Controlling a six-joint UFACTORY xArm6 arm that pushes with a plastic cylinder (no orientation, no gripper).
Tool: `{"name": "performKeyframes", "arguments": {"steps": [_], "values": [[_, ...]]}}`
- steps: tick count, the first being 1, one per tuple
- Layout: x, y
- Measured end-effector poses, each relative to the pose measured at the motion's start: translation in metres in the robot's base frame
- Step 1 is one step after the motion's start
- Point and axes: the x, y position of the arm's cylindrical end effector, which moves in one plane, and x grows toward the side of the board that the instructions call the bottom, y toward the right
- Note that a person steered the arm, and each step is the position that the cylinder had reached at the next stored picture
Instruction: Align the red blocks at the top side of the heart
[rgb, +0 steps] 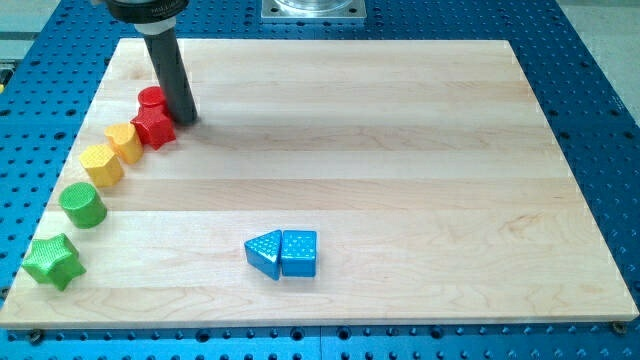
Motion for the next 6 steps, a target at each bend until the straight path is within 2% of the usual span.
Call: {"name": "performKeyframes", "arguments": {"steps": [1, 2, 3, 4, 5, 6], "values": [[0.07, 0.009], [0.098, -0.027], [0.063, -0.034], [0.049, -0.033], [0.052, -0.029], [0.041, 0.042]]}}
